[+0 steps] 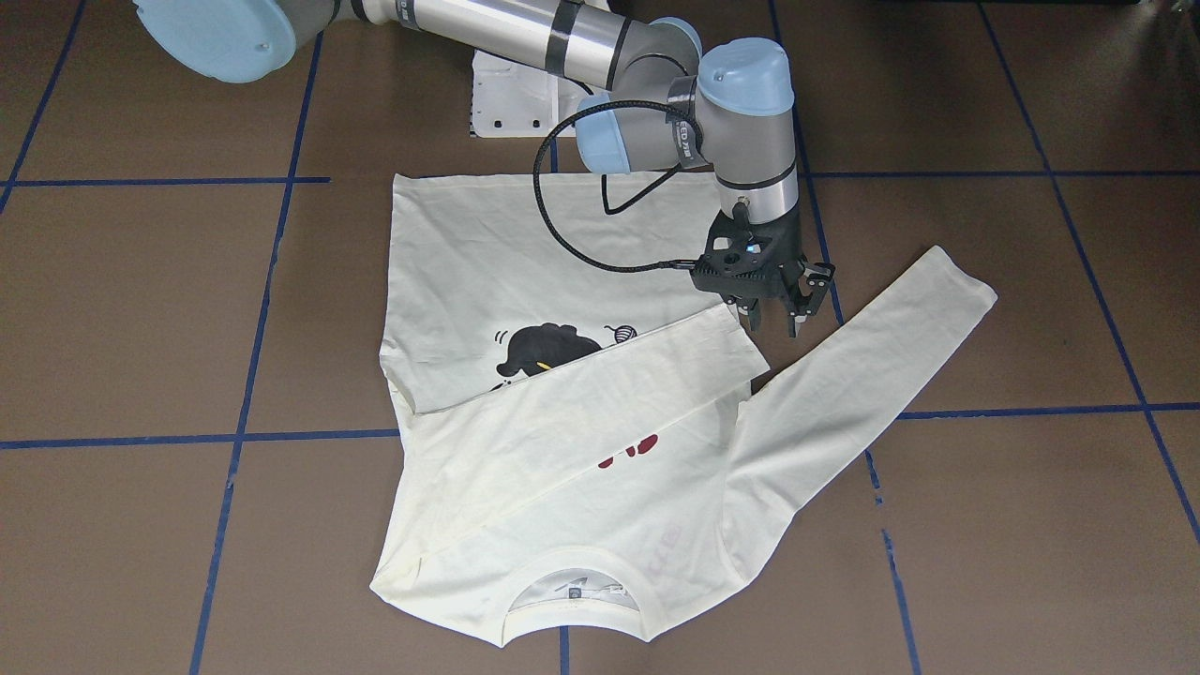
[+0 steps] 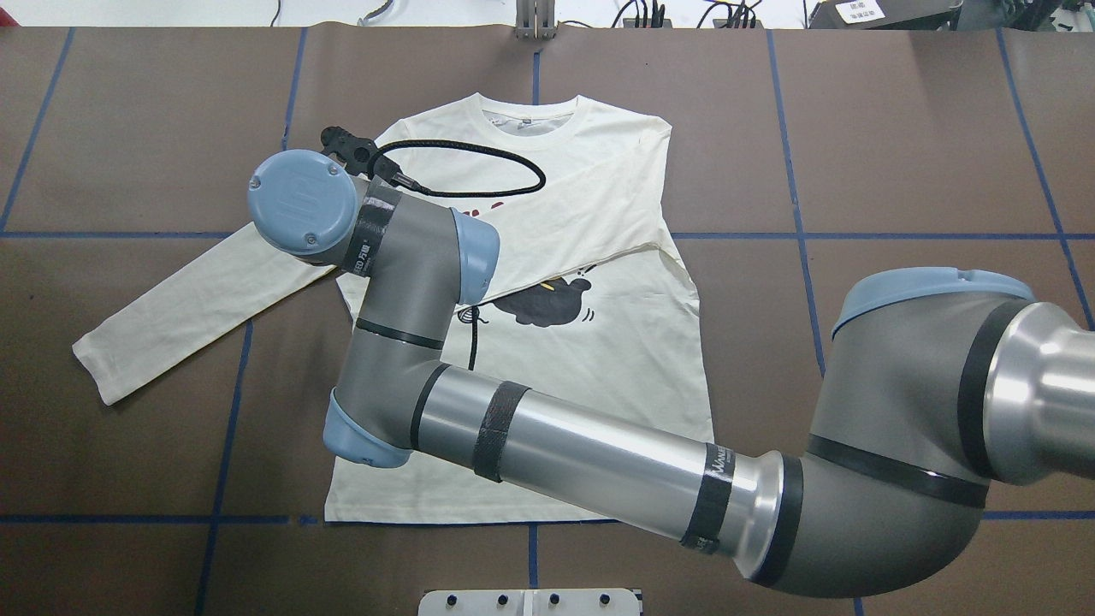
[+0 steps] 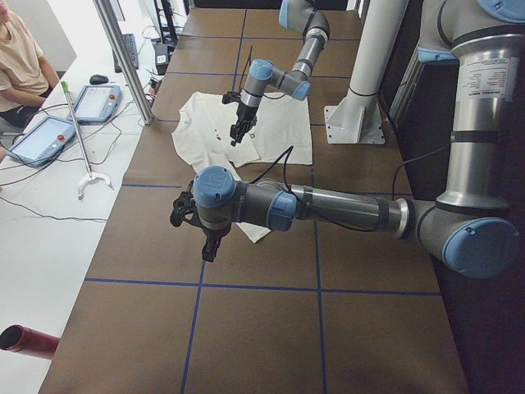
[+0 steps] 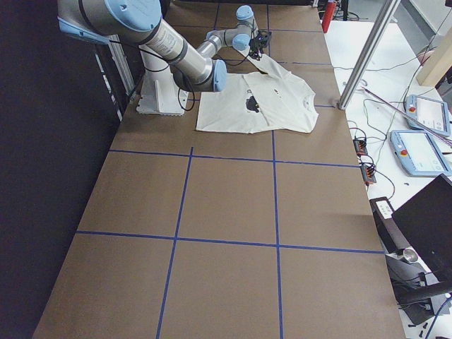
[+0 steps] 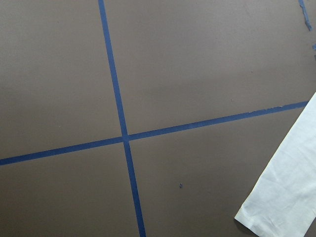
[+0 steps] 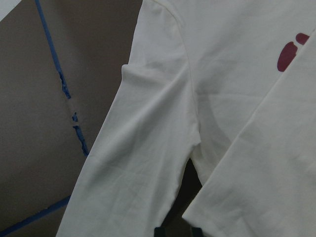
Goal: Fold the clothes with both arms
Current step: 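Grasp the sleeve cuff with the right gripper and fold it across the chest, then release the sleeve and raise the right gripper while the left gripper reaches the other cuff, then grasp the other sleeve cuff with the left gripper and fold it across the chest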
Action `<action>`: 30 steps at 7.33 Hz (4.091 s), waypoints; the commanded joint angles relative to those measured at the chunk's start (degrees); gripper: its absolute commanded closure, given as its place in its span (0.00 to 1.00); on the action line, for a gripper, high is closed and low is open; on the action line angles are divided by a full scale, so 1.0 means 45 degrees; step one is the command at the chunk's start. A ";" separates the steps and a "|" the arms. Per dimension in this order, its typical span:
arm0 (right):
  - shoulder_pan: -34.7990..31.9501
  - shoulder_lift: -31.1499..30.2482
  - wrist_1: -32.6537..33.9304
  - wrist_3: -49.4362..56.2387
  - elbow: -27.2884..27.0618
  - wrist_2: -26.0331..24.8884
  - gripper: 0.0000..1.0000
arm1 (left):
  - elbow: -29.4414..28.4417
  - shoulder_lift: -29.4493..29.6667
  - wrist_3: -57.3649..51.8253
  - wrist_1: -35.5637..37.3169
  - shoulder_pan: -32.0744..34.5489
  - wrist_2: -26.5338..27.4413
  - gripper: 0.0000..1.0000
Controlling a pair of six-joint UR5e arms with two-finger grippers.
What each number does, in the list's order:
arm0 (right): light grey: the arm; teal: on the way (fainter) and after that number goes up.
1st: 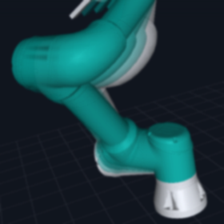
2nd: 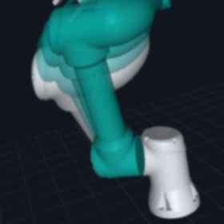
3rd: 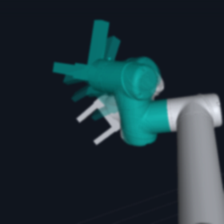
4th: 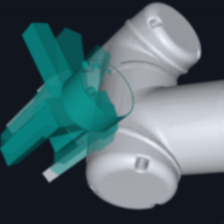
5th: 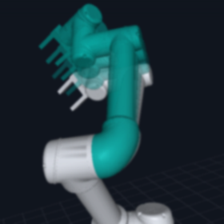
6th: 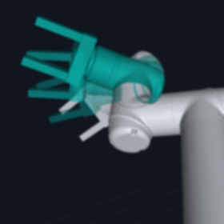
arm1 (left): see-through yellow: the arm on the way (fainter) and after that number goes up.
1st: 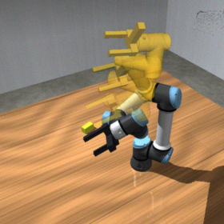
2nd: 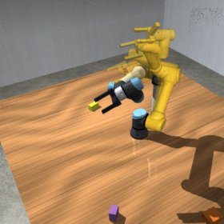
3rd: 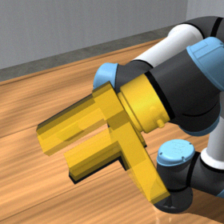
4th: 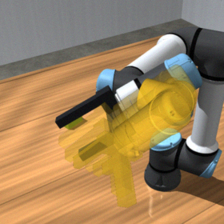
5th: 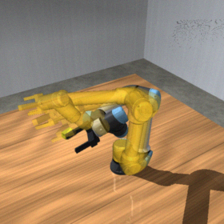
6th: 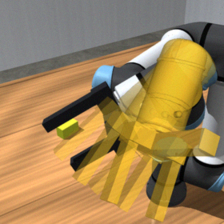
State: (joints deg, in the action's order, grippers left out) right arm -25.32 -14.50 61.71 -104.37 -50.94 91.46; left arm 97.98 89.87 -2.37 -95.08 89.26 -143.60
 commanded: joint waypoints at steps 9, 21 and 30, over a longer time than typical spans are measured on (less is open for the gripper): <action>-0.6170 -1.0486 0.0877 0.1982 -0.9968 0.7509 0.00 | -0.2418 0.0263 0.8164 -0.4828 -0.6121 0.1677 0.15; -0.6111 -1.0508 0.0857 0.1983 -1.0086 0.7527 0.00 | -0.2325 0.0263 0.8221 -0.4751 -0.6964 0.1678 1.00; -1.0172 -1.3964 0.0798 0.6728 -1.1451 1.1257 0.00 | -0.5267 1.3466 1.8875 -0.2589 -1.0425 0.4083 1.00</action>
State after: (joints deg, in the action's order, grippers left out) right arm -69.46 -76.10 65.32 -75.93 -101.80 141.52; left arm 84.78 138.95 74.76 -102.14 49.66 -133.28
